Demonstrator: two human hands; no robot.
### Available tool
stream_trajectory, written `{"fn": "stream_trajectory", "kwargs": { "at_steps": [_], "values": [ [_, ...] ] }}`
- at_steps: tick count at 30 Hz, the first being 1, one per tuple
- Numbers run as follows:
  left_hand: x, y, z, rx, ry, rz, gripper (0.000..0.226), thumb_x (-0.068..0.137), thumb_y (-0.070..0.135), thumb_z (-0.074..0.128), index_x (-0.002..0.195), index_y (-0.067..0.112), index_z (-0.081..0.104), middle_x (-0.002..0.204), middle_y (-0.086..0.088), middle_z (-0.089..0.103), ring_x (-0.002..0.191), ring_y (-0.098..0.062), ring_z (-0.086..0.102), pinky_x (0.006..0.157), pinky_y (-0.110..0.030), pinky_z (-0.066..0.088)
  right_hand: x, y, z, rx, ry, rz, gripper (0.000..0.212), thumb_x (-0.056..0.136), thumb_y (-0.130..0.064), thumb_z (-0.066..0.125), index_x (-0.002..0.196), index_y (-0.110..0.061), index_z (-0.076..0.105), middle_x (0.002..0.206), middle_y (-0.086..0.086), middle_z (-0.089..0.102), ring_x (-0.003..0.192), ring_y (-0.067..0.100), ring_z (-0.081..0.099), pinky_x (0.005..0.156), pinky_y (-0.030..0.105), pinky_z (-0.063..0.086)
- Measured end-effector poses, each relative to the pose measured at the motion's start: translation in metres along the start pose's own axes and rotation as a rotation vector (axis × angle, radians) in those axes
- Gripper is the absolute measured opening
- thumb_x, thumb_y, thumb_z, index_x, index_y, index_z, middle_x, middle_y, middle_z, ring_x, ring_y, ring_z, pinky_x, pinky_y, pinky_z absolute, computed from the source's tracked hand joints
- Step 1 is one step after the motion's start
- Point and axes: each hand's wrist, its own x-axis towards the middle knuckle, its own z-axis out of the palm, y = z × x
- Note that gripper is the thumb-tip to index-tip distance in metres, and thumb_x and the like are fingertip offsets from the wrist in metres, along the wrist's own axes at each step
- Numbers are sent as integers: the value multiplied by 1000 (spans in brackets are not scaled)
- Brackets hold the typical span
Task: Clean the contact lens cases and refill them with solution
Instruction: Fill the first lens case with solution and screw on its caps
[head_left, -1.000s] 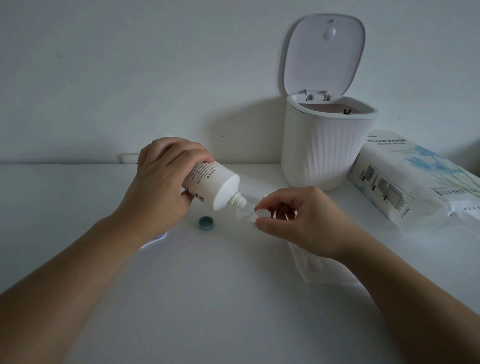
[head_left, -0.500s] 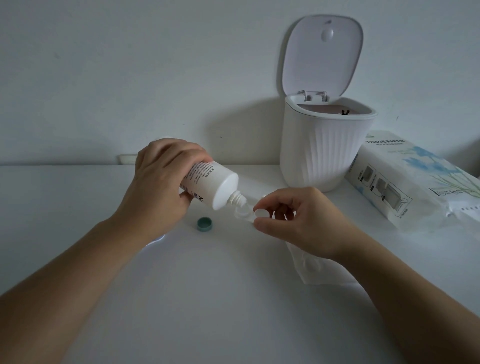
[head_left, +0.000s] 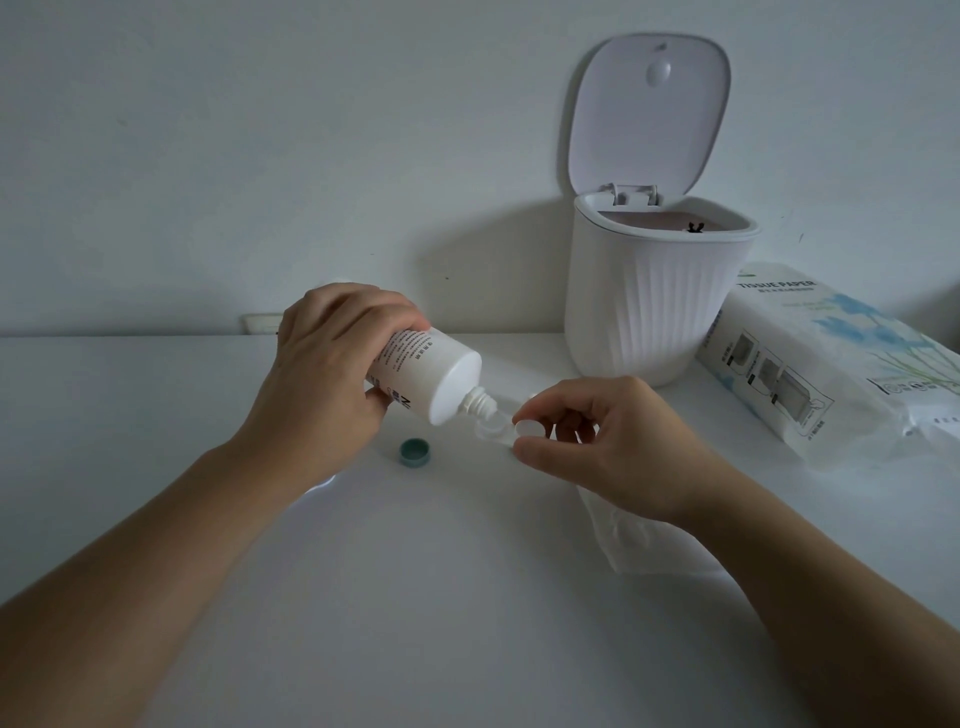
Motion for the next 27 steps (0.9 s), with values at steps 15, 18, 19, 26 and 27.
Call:
{"fn": "stream_trajectory", "kwargs": {
  "at_steps": [15,18,19,26,27],
  "values": [
    [-1,1,-3,-106,-14,-110,69,62,-2,88,121,22,61,123,14,60,121,-23,46,100,-30,29,1,3,0,23,22,-5,5,82,-24,79,88,-24,78,79,-7,71,60,-1,52,58,12,43],
    [-2,4,-5,-196,-9,-178,68,63,0,90,121,20,62,120,17,58,118,-17,45,100,-39,38,2,3,0,12,19,1,6,83,-26,79,88,-26,78,80,-8,71,61,0,53,59,12,44],
    [-2,4,-6,-219,-9,-205,67,63,0,90,121,20,61,118,17,57,116,-13,44,99,-40,39,2,3,0,13,18,1,6,83,-26,79,89,-27,78,80,-10,71,62,0,54,60,12,45],
    [-5,0,-9,-436,19,-443,67,69,12,87,112,51,52,113,34,56,105,7,51,78,4,33,1,2,-1,23,10,-5,15,84,-23,79,98,-27,78,77,-22,67,65,-1,57,63,11,44],
    [-4,0,-9,-463,27,-472,66,70,15,87,108,55,51,113,30,58,104,10,52,75,4,34,1,2,-1,28,11,-2,16,84,-22,79,100,-27,78,76,-24,66,65,-2,57,63,10,44]
  ]
}}
